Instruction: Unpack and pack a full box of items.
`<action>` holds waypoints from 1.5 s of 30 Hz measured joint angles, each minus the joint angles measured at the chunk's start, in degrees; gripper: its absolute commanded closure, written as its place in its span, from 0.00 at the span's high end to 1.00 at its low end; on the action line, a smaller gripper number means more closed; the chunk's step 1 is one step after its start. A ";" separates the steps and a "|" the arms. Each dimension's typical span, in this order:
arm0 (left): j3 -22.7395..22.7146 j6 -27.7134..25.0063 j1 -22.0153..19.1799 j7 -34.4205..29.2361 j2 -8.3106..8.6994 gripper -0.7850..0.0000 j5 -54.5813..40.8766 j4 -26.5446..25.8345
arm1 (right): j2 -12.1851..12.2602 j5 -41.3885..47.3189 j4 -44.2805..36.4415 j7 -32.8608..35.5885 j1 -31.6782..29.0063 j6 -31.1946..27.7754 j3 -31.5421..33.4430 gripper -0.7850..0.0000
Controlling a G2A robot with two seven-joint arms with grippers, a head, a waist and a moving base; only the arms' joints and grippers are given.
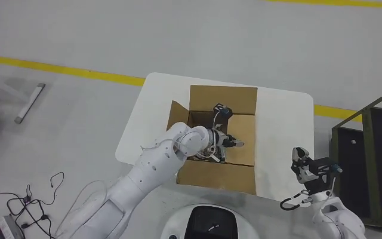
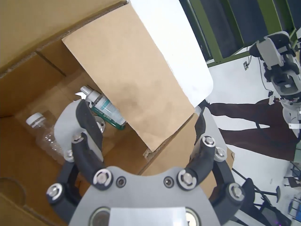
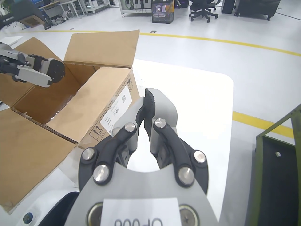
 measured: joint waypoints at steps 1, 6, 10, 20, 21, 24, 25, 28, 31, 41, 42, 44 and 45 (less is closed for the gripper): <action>0.70 -0.04 -0.95 0.26 -0.40 1.00 -0.15 1.71 | -0.01 0.07 0.13 0.00 -0.08 0.09 0.13 0.00; 3.66 -3.22 -3.63 3.26 -2.07 1.00 -0.51 9.02 | -0.12 -0.41 3.17 0.90 0.85 1.38 -0.10 0.00; 3.48 -5.88 -4.30 3.23 -2.85 1.00 -5.15 12.82 | -0.31 -0.05 7.06 1.03 2.93 1.52 -1.31 0.00; 3.43 -9.70 -6.12 1.18 -4.59 1.00 -14.43 19.54 | -0.45 -0.75 10.84 0.81 4.99 0.98 -2.22 0.00; 3.60 -9.61 -6.33 1.17 -4.75 1.00 -14.56 20.07 | -0.45 -0.79 10.93 0.86 5.03 0.96 -2.20 0.00; 4.27 -10.13 -6.88 1.48 -5.26 1.00 -14.52 21.32 | -0.47 -0.83 11.29 0.90 5.16 0.86 -2.19 0.00; 4.40 -10.48 -6.94 1.56 -5.41 1.00 -14.76 21.63 | -0.48 -0.83 11.41 0.90 5.20 0.82 -2.22 0.00; 4.17 -12.91 -6.96 1.25 -5.85 1.00 -17.69 22.40 | -0.51 -1.08 11.90 1.13 5.41 0.87 -2.43 0.00; 3.64 -15.11 -7.48 0.60 -6.06 1.00 -19.94 22.60 | -0.56 -1.44 12.49 1.30 5.64 1.18 -2.66 0.00; 2.00 -18.80 -8.25 -3.42 -6.37 1.00 -26.99 19.68 | -0.71 -1.06 17.29 0.37 7.93 -2.87 -4.66 0.00; 1.90 -19.03 -8.15 -3.81 -6.38 1.00 -27.64 19.14 | -0.74 -1.26 17.84 0.09 8.22 -2.97 -4.91 0.00; 1.66 -19.02 -7.86 -4.93 -6.43 1.00 -29.54 18.12 | -0.82 -1.48 18.98 -0.57 8.79 -3.34 -5.54 0.00; 1.65 -18.70 -7.84 -5.38 -6.45 1.00 -29.99 17.73 | -0.86 -1.49 19.46 -0.83 9.03 -3.56 -5.84 0.00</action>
